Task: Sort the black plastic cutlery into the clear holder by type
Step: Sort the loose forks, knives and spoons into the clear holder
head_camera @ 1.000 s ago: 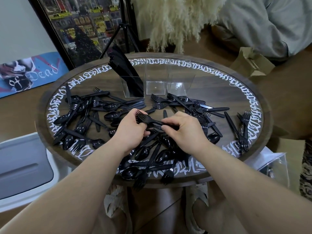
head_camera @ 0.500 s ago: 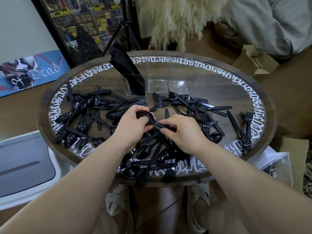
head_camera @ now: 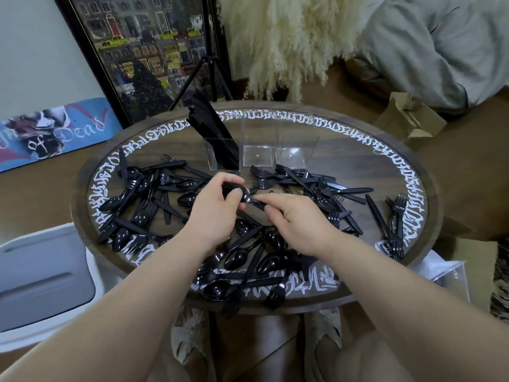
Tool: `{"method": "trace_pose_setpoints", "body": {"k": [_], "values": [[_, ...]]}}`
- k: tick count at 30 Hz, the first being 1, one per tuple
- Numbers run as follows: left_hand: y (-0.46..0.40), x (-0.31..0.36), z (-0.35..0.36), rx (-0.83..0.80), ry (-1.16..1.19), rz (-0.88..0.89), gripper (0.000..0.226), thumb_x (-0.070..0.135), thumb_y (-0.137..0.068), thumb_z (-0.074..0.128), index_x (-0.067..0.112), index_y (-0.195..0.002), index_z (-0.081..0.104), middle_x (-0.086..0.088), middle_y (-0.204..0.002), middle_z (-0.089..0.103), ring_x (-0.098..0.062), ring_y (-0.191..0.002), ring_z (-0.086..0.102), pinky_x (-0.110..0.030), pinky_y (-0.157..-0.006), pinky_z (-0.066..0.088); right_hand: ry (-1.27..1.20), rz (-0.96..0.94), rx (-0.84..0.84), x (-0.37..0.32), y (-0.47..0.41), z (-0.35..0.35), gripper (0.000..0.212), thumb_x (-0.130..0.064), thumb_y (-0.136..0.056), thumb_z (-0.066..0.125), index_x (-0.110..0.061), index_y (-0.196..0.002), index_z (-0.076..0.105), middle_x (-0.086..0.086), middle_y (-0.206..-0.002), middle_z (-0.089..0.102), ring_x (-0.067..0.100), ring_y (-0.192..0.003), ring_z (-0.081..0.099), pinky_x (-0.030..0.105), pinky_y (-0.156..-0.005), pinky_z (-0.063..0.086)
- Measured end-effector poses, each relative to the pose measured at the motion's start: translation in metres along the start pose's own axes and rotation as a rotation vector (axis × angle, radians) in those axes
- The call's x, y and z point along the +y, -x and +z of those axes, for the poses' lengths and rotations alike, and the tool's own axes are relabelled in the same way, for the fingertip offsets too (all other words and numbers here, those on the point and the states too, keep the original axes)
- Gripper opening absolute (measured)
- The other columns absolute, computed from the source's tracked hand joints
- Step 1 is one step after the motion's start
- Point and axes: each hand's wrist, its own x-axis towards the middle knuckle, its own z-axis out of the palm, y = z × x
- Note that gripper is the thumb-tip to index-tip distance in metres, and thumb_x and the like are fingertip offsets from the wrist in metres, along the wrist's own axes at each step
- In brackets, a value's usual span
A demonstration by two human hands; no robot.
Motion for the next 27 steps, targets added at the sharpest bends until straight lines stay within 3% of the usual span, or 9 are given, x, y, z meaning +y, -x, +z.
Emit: {"method": "trace_pose_setpoints", "body": {"k": [2, 5, 9, 13, 18, 23, 27], "values": [[-0.002, 0.018, -0.007, 0.033, -0.06, 0.105, 0.026, 0.01, -0.094, 0.05, 0.034, -0.088, 0.056, 0.007, -0.076, 0.064, 0.0, -0.058, 0.06, -0.023, -0.062, 0.046, 0.034, -0.021, -0.015, -0.003, -0.007, -0.012, 0.039, -0.017, -0.1, 0.042, -0.023, -0.138, 0.05, 0.001, -0.121, 0.06, 0.015, -0.114, 0.052, 0.016, -0.093, 0.033], [-0.012, 0.05, -0.019, 0.136, -0.203, 0.294, 0.02, 0.01, -0.095, 0.05, 0.029, -0.095, 0.056, 0.011, -0.079, 0.063, 0.007, -0.064, 0.06, -0.009, -0.062, 0.043, 0.162, 0.0, 0.086, -0.006, -0.024, -0.029, 0.042, -0.021, -0.101, 0.039, -0.019, -0.143, 0.043, 0.002, -0.133, 0.052, 0.019, -0.123, 0.044, 0.028, -0.101, 0.033], [-0.034, 0.084, -0.028, 0.259, -0.369, 0.518, 0.016, 0.01, -0.095, 0.049, 0.018, -0.106, 0.059, 0.006, -0.09, 0.062, -0.015, -0.082, 0.063, -0.027, -0.076, 0.048, 0.352, 0.083, 0.095, 0.001, -0.047, -0.043, 0.052, -0.025, -0.101, 0.037, -0.013, -0.15, 0.026, 0.004, -0.156, 0.026, 0.023, -0.142, 0.02, 0.037, -0.115, 0.025], [-0.055, 0.09, -0.022, 0.26, -0.562, 0.623, 0.022, 0.007, -0.096, 0.044, 0.01, -0.113, 0.057, 0.0, -0.102, 0.06, -0.02, -0.093, 0.056, -0.028, -0.078, 0.042, 0.499, 0.097, 0.006, 0.008, -0.061, -0.044, 0.06, -0.027, -0.1, 0.04, -0.011, -0.152, 0.017, 0.007, -0.16, 0.011, 0.025, -0.147, 0.009, 0.043, -0.117, 0.02], [-0.082, 0.074, -0.011, 0.216, -0.707, 0.627, 0.026, 0.001, -0.095, 0.041, 0.009, -0.115, 0.055, -0.009, -0.106, 0.061, -0.029, -0.094, 0.056, -0.041, -0.078, 0.046, 0.546, 0.112, -0.053, 0.015, -0.073, -0.04, 0.064, -0.026, -0.098, 0.04, -0.012, -0.152, 0.009, 0.006, -0.161, 0.0, 0.023, -0.148, 0.001, 0.044, -0.119, 0.013], [-0.103, 0.055, 0.0, 0.116, -0.847, 0.54, 0.032, -0.003, -0.091, 0.043, 0.013, -0.117, 0.054, -0.006, -0.107, 0.061, -0.028, -0.098, 0.053, -0.037, -0.076, 0.043, 0.618, 0.057, -0.079, 0.025, -0.081, -0.042, 0.063, -0.025, -0.099, 0.037, -0.011, -0.153, 0.007, 0.005, -0.162, 0.0, 0.021, -0.148, 0.0, 0.044, -0.119, 0.008], [-0.109, 0.048, 0.009, 0.042, -0.967, 0.471, 0.034, 0.003, -0.093, 0.044, 0.016, -0.124, 0.052, -0.005, -0.115, 0.059, -0.029, -0.112, 0.043, -0.039, -0.083, 0.042, 0.608, 0.013, -0.07, 0.034, -0.081, -0.048, 0.061, -0.022, -0.099, 0.036, -0.013, -0.153, 0.011, 0.001, -0.162, 0.003, 0.018, -0.148, 0.002, 0.041, -0.119, 0.008]]}}
